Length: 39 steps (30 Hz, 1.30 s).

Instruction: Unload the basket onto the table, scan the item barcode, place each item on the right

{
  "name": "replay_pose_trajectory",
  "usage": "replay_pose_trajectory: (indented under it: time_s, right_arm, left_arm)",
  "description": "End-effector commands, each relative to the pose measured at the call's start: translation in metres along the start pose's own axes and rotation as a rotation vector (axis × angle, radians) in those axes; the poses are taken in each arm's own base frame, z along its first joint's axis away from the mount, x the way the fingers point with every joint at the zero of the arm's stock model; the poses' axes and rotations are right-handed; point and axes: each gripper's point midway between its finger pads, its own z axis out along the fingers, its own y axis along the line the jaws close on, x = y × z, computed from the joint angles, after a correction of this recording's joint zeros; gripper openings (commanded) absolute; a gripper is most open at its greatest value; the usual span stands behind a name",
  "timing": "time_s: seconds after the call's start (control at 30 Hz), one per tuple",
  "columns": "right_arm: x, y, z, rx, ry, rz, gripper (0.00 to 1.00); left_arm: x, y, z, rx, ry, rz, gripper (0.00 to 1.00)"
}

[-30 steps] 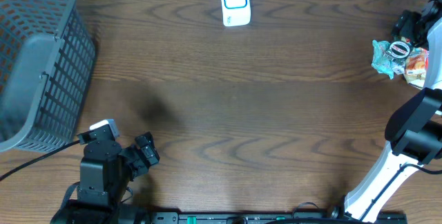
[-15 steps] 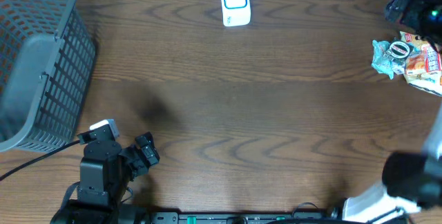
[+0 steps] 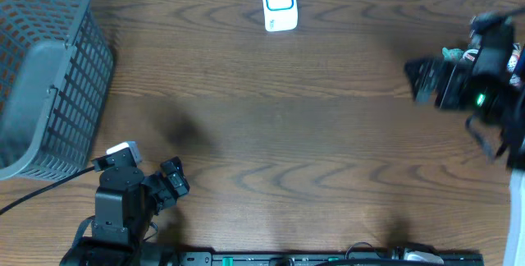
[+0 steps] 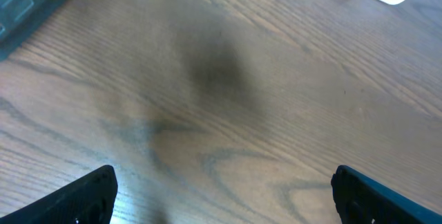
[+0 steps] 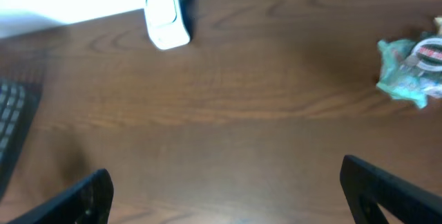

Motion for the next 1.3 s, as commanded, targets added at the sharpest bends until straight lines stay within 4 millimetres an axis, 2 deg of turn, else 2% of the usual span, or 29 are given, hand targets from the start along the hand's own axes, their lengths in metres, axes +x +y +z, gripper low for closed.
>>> replay_pose_trajectory:
  time_s: [0.0,0.27,0.37,0.43,0.87,1.1,1.27]
  right_arm:
    - [0.045,0.004,0.002,-0.018,0.05,-0.015,0.99]
    - [0.112,-0.006,0.015,-0.006,0.235,0.063,0.99]
    - [0.13,-0.009,0.02,0.0,0.3,0.088,0.99]
    - [0.136,-0.01,0.023,0.001,0.316,0.094,0.99]
    - [0.146,-0.019,0.026,0.044,0.363,0.09,0.99]
    - [0.141,-0.021,0.029,0.049,0.345,0.082,0.99]
    - [0.138,-0.023,0.037,0.032,0.292,-0.021,0.99]
  left_arm:
    - [-0.001,0.001,-0.001,-0.001,-0.007,0.0,0.98]
    - [-0.001,0.0,-0.001,-0.001,-0.007,0.0,0.98]
    - [-0.001,0.001,-0.001,-0.001,-0.007,0.0,0.97]
    - [-0.001,0.001,-0.001,-0.001,-0.007,0.0,0.98]
    - [-0.001,0.001,-0.001,-0.001,-0.007,0.0,0.98]
    - [-0.001,0.0,-0.001,-0.001,-0.007,0.0,0.98]
    - [-0.001,0.001,-0.001,-0.001,-0.007,0.0,0.97]
